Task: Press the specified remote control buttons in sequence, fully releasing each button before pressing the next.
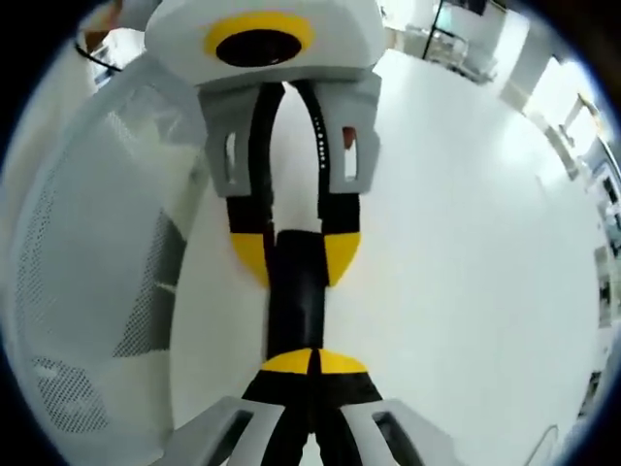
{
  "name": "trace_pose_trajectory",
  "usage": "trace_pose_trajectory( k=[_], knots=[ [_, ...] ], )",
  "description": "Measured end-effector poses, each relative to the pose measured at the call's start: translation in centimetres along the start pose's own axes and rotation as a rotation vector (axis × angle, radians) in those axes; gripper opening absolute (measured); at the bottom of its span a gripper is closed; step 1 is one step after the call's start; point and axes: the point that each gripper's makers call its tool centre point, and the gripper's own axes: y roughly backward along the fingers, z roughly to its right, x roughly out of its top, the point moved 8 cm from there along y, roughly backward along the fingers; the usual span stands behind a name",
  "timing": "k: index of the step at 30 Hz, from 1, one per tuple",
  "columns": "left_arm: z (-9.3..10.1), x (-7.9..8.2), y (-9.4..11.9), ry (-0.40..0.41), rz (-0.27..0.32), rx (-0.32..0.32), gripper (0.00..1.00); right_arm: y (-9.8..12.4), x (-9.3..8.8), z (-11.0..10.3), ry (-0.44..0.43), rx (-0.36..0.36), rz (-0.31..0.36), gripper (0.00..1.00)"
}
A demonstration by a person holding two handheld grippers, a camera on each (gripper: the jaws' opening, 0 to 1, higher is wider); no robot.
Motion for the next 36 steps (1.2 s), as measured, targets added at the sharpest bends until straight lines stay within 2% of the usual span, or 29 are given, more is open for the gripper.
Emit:
trace_pose_trajectory(
  k=[7,20,29,36],
  knots=[
    [0.0,0.0,0.0,0.000,0.003,-0.001,0.24,0.5,-0.5,-0.7,-0.013,0.003,0.010,0.00],
    [-0.1,0.0,-0.1,-0.004,0.003,-0.004,0.24,0.4,0.4,-1.0,0.019,0.009,0.024,0.00],
    [-0.1,0.0,-0.1,-0.004,0.003,-0.005,0.24,0.4,0.6,-1.2,0.035,0.014,0.010,0.00],
    [-0.1,0.0,-0.1,-0.003,0.004,-0.005,0.24,0.1,0.8,-1.1,0.063,0.011,-0.026,0.00]
  ],
)
